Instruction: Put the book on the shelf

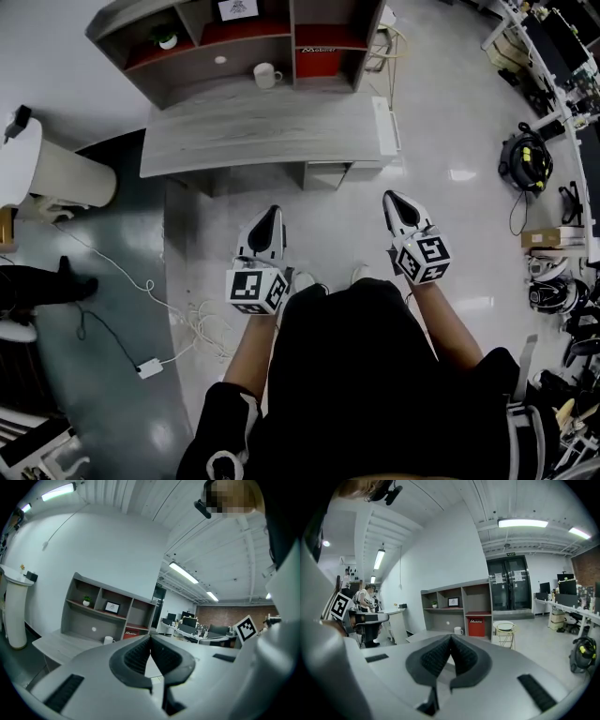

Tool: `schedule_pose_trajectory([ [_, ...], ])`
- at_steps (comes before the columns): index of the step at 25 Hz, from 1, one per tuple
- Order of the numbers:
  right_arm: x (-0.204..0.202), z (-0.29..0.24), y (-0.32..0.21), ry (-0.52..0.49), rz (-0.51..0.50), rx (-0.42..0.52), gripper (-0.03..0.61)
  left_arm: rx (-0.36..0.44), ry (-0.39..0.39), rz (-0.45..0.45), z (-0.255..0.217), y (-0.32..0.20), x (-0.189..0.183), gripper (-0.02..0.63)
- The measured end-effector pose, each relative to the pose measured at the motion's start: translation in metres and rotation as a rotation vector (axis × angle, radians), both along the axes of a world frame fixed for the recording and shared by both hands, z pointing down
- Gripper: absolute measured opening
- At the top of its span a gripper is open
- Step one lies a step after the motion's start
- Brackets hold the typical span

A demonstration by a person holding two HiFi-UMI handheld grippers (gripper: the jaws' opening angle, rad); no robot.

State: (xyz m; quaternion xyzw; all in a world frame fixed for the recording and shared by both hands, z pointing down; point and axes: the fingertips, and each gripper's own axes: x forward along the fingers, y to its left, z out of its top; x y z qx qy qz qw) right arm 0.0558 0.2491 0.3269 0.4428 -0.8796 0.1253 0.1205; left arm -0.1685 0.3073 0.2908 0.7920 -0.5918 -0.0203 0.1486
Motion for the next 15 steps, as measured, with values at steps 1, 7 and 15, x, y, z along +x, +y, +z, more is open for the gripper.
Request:
schedule_pose_trajectory([
  [1,0.007,0.000,-0.002,-0.006,0.004,-0.006,0.000,0.010,-0.011,0.000,-0.003,-0.001,0.005,0.011],
  [7,0.053,-0.017,-0.022,-0.002,0.021,0.055,0.000,0.049,-0.059,-0.010,-0.019,-0.019,0.042,0.011],
  [15,0.097,-0.032,-0.036,-0.004,0.020,0.100,0.000,0.077,-0.061,-0.054,-0.032,-0.041,0.068,0.011],
])
